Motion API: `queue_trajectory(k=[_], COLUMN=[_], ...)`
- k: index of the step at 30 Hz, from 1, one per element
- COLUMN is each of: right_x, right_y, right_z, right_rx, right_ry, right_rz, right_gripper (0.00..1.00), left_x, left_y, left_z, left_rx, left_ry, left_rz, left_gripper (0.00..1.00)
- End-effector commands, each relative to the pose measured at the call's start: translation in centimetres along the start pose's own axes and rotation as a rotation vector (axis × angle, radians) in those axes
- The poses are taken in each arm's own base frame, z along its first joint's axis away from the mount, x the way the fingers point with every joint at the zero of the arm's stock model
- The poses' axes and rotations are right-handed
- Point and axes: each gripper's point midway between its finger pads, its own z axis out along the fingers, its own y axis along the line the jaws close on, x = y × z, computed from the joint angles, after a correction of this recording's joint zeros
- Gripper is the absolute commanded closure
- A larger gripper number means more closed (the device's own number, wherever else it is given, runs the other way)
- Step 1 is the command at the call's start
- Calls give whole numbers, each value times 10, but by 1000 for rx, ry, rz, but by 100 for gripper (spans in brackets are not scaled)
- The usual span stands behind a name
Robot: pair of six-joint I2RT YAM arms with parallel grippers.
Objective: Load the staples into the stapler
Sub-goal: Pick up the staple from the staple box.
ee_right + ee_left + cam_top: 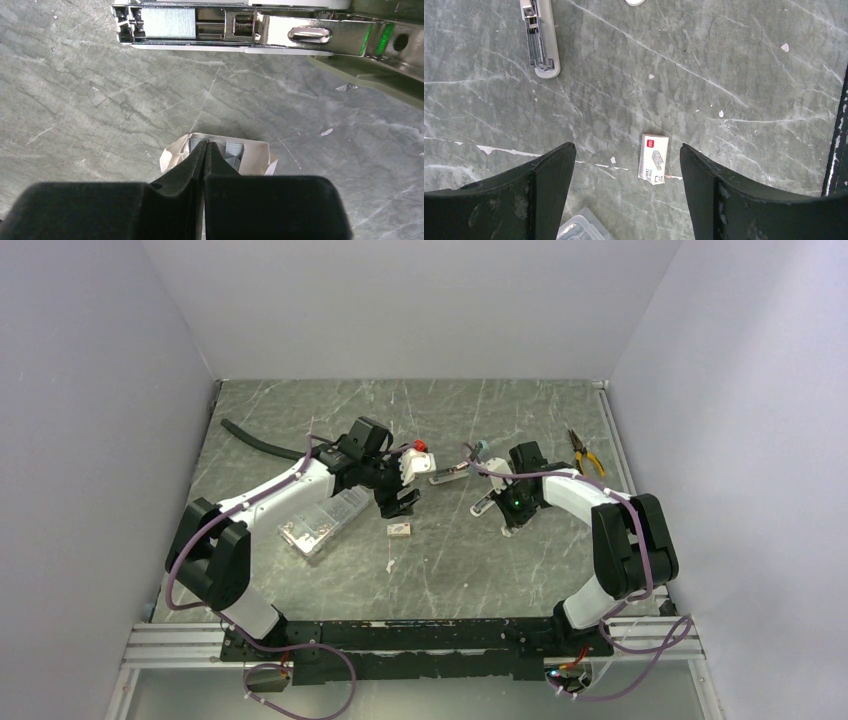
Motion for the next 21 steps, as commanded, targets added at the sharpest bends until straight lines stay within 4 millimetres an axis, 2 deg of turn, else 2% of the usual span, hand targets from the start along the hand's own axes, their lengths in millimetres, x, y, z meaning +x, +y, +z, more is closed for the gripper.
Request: queue_trajectory(k=[1, 11, 14, 17, 21], right_x=[-24, -35, -42, -59, -91], right_y=[-2, -3, 1, 18, 55], right_z=[-18, -34, -43, -58, -81], right_rx=[5, 15, -7, -105, -325], right_ry=[-78, -120, -149, -217, -331], right_rz=[1, -17, -37, -52, -32], right_gripper=[97, 100, 100, 100, 100], left_x=[-14, -20, -28, -44, -69], left_y=[2, 8, 7, 2, -13], left_z=[-11, -8, -8, -7, -8], left_rx=[-26, -44, -35, 7, 118], left_ry=[-40, -63, -97, -165, -264], left_rz=[41, 13, 13, 27, 62], left_gripper=[19, 18, 18, 18, 21])
